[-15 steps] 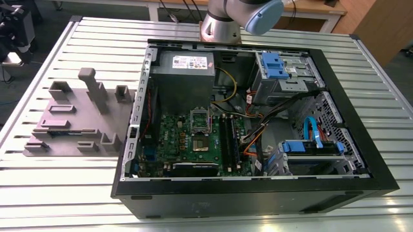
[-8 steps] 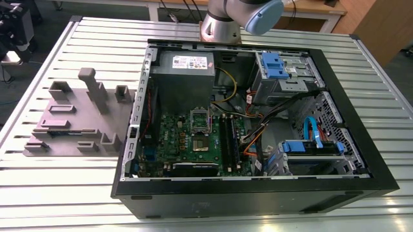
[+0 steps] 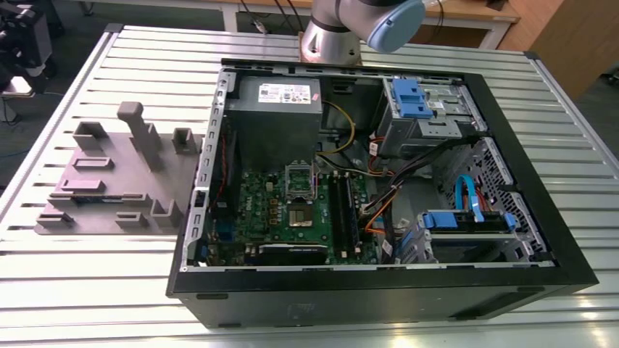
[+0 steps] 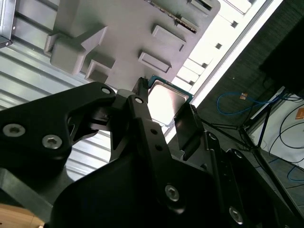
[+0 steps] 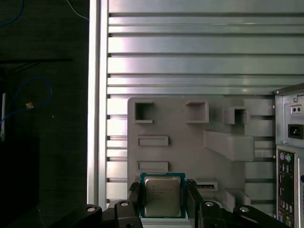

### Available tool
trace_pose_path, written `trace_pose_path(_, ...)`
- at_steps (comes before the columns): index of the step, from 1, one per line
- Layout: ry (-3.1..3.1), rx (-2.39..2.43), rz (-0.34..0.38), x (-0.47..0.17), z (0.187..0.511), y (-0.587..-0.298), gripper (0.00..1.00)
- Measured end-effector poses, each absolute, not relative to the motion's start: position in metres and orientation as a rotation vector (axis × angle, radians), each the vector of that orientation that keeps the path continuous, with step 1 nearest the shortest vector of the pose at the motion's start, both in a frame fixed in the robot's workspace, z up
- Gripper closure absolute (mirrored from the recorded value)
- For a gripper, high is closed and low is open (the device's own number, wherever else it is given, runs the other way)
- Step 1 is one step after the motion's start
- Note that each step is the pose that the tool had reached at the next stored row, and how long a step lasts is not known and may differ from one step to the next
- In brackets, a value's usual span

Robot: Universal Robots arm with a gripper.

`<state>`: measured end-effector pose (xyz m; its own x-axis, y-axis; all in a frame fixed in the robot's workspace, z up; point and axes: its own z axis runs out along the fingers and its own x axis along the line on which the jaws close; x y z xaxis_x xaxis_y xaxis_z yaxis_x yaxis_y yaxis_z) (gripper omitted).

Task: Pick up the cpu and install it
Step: 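Pick up the cpu and move it towards the insertion slot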

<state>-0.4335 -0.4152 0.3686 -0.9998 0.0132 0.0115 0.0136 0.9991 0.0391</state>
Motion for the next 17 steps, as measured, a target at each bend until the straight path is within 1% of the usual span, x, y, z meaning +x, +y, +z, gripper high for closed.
trace_pose_path(17, -3.13, -0.021, -0.061, -0.4286, 0.3685, -0.4152, 0.53)
